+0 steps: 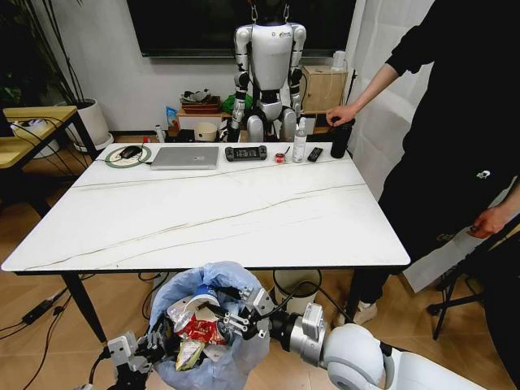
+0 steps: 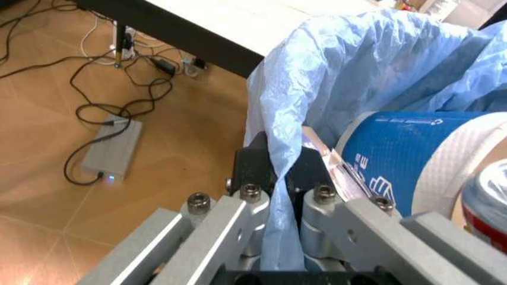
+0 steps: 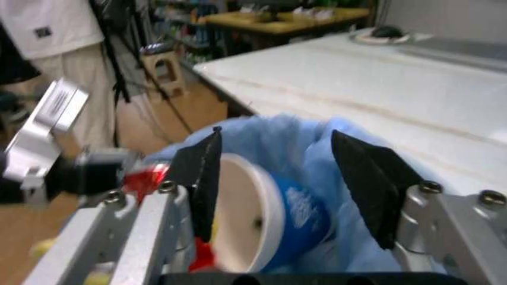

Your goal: Pick up the trash bin and place the trash from the table into it.

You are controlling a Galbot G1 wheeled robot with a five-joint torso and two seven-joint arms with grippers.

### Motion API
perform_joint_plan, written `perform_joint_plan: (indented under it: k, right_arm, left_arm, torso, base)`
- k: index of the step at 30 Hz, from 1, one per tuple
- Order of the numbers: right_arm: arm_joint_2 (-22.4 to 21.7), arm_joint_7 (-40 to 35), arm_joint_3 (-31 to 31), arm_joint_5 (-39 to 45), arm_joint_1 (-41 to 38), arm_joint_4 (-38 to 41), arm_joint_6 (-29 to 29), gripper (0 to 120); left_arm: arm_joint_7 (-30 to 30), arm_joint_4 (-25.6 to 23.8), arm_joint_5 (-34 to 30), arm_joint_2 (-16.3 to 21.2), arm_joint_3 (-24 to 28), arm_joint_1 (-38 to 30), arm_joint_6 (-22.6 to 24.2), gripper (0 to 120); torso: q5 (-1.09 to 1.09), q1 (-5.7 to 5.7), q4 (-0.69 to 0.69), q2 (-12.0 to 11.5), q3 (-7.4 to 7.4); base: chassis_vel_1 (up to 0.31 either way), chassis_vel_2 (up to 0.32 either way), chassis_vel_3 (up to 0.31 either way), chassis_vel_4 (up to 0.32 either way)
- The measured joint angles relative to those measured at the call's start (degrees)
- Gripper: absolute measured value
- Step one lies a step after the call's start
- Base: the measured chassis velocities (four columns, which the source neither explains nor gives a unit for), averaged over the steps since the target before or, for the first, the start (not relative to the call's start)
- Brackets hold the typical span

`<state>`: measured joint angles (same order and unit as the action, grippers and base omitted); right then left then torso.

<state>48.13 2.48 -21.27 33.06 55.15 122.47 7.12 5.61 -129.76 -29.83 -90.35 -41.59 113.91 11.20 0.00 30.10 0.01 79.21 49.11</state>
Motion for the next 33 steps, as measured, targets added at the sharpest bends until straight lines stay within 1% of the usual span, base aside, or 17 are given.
perform_joint_plan:
  k: [2,3,5,8,9,12,14,15,20,21,24,26,27,29,30,31,33]
  right_arm:
    - [0.67,-3.16,3.38,0.93,1.28,0.36,-1.91,63]
    - [0.67,-3.16,3.38,0.93,1.28,0.36,-1.91,63]
    - [1.12,-4.86,9.80,2.50,4.58,0.50,-3.67,75]
    - [0.61,-2.51,21.03,3.74,11.01,0.10,-6.60,87]
    - [0.61,-2.51,21.03,3.74,11.01,0.10,-6.60,87]
    - [0.36,0.73,36.78,5.76,21.50,0.51,-8.48,98]
    - [1.25,2.45,44.82,5.78,26.85,2.07,-9.19,100]
    - [1.25,2.45,44.82,5.78,26.85,2.07,-9.19,100]
    - [6.19,6.29,61.36,2.34,43.01,6.21,-11.99,100]
    - [6.19,6.29,61.36,2.34,43.01,6.21,-11.99,100]
    - [10.50,8.99,66.89,-0.06,48.24,6.26,-14.08,100]
    - [12.82,9.72,68.12,-0.85,49.65,6.25,-14.70,100]
    - [15.94,10.42,68.88,-1.93,50.67,5.78,-15.70,100]
    - [15.94,10.42,68.88,-1.93,50.67,5.78,-15.70,100]
    - [21.00,11.28,69.21,-4.27,51.22,3.77,-17.61,100]
    - [23.19,11.95,69.38,-5.06,51.48,2.82,-17.78,100]
    - [24.40,12.42,69.41,-5.41,51.57,2.30,-17.79,100]
  left_arm:
    - [0.26,0.42,-0.05,0.52,0.12,-0.07,0.01,0]
    - [0.26,0.42,-0.05,0.52,0.12,-0.07,0.01,0]
    - [0.47,1.01,-0.44,1.55,0.28,-0.33,0.01,0]
    - [0.56,1.32,-0.92,2.97,0.48,-0.35,0.01,0]
    - [0.56,1.32,-0.92,2.97,0.48,-0.35,0.01,0]
    - [0.67,1.70,-1.71,4.83,0.81,-0.54,0.01,0]
    - [0.67,1.92,-1.95,5.83,0.84,-0.84,-0.04,0]
    - [0.67,1.92,-1.95,5.83,0.84,-0.84,-0.04,0]
    - [0.73,1.96,-2.59,8.20,0.87,-1.11,-0.38,0]
    - [0.73,1.96,-2.59,8.20,0.87,-1.11,-0.38,0]
    - [0.82,2.56,-2.36,9.77,1.19,-1.25,-0.83,0]
    - [0.83,2.93,-2.23,10.65,1.44,-1.22,-1.08,0]
    - [0.98,3.41,-2.09,11.76,1.79,-1.09,-1.41,0]
    - [0.98,3.41,-2.09,11.76,1.79,-1.09,-1.41,0]
    - [1.20,4.42,-2.07,13.49,2.47,-0.92,-2.26,0]
    - [1.31,5.31,-1.90,14.59,2.89,-0.92,-3.14,0]
    - [1.36,6.53,-1.93,16.05,3.29,-1.11,-4.17,0]
  torso:
    - [0.01,0.00,0.01,0.00,0.00]
    - [0.01,0.00,0.01,0.00,0.00]
    - [0.03,0.00,0.01,0.00,0.00]
    - [0.02,0.00,0.00,0.00,0.00]
    - [0.02,0.00,0.00,0.00,0.00]
    - [0.01,0.00,-0.02,0.00,0.00]
    - [0.01,0.00,-0.01,0.00,0.00]
    - [0.01,0.00,-0.01,0.00,0.00]
    - [-0.01,0.00,-0.01,0.00,-0.01]
    - [-0.01,0.00,-0.01,0.00,-0.01]
    - [0.00,0.00,-0.02,0.00,-0.01]
    - [-0.02,0.00,-0.01,0.00,-0.01]
    - [-0.01,0.00,-0.02,0.00,-0.01]
    - [-0.01,0.00,-0.02,0.00,-0.01]
    - [0.02,0.00,-0.02,0.00,-0.01]
    - [0.01,0.00,-0.02,0.00,0.00]
    - [-0.01,0.00,-0.01,0.00,0.00]
  base:
    - [0.000,0.000,0.000,0.000]
    - [0.000,0.000,0.000,0.000]
    - [0.000,0.000,0.000,0.000]
    - [0.000,0.000,0.000,0.000]
    - [0.000,0.000,0.000,0.000]
    - [0.000,0.000,0.000,0.000]
    - [0.000,0.000,0.000,0.000]
    - [0.000,0.000,0.000,0.000]
    - [0.000,0.000,0.000,0.000]
    - [0.000,0.000,0.000,0.000]
    - [0.000,0.000,0.000,0.000]
    - [0.000,0.000,0.000,0.000]
    - [0.000,0.000,0.000,0.000]
    - [0.000,0.000,0.000,0.000]
    - [0.000,0.000,0.000,0.000]
    - [0.000,0.000,0.000,0.000]
    - [0.000,0.000,0.000,0.000]
